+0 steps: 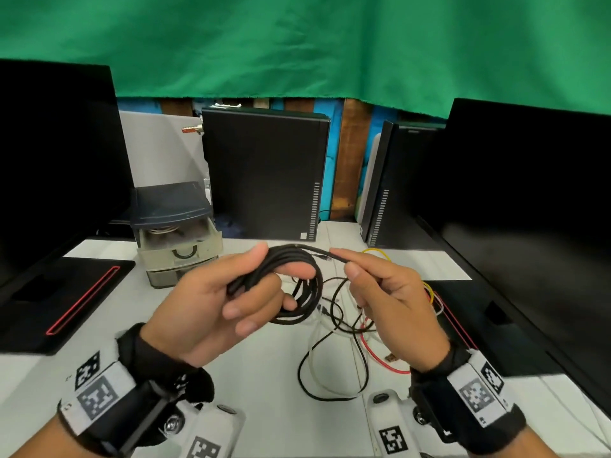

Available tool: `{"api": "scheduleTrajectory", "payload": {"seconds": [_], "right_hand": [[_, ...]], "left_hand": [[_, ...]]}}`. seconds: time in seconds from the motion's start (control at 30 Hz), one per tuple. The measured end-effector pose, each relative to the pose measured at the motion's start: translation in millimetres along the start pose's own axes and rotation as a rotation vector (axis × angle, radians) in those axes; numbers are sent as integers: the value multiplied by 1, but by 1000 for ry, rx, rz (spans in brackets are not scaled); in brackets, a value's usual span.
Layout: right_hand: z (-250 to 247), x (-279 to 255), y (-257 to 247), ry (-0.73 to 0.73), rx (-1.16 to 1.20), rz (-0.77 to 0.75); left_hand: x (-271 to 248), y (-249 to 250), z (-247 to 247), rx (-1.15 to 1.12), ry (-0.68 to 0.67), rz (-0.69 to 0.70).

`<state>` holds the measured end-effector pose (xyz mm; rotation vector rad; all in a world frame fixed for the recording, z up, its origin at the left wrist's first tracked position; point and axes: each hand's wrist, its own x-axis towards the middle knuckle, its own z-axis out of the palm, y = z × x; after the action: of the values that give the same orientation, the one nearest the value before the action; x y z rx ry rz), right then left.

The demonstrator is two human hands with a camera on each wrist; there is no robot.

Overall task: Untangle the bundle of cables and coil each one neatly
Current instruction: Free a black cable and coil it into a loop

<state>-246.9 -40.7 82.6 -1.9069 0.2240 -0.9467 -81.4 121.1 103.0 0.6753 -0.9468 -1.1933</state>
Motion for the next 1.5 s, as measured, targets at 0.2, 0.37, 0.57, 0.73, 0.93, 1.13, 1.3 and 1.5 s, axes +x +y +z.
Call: {"api": "scheduleTrajectory", "payload": {"seconds": [0.2, 0.37, 0.57, 0.73, 0.93, 1.13, 1.3, 1.5], "right_hand": [[22, -18, 4, -336, -72, 157], [30, -26, -15, -553, -300, 39], [19, -26, -35, -551, -386, -80], [-2, -13, -25, -328, -539, -175], [-14, 1, 12, -97, -448, -125], [15, -10, 39, -369, -423, 52], [51, -33, 42, -523, -418, 72], [56, -39, 16, -626, -368, 21]], "left_hand": [[4, 18, -2, -116, 232, 104], [11, 3, -1, 289, 374, 186], [7, -11, -6, 1229, 299, 136], [4, -15, -4, 1395, 101, -85], [2, -12, -13, 906, -97, -261], [8, -9, -30, 411, 48, -152], [18, -15, -31, 69, 418, 15], [21, -32, -43, 800, 465, 63]]}}
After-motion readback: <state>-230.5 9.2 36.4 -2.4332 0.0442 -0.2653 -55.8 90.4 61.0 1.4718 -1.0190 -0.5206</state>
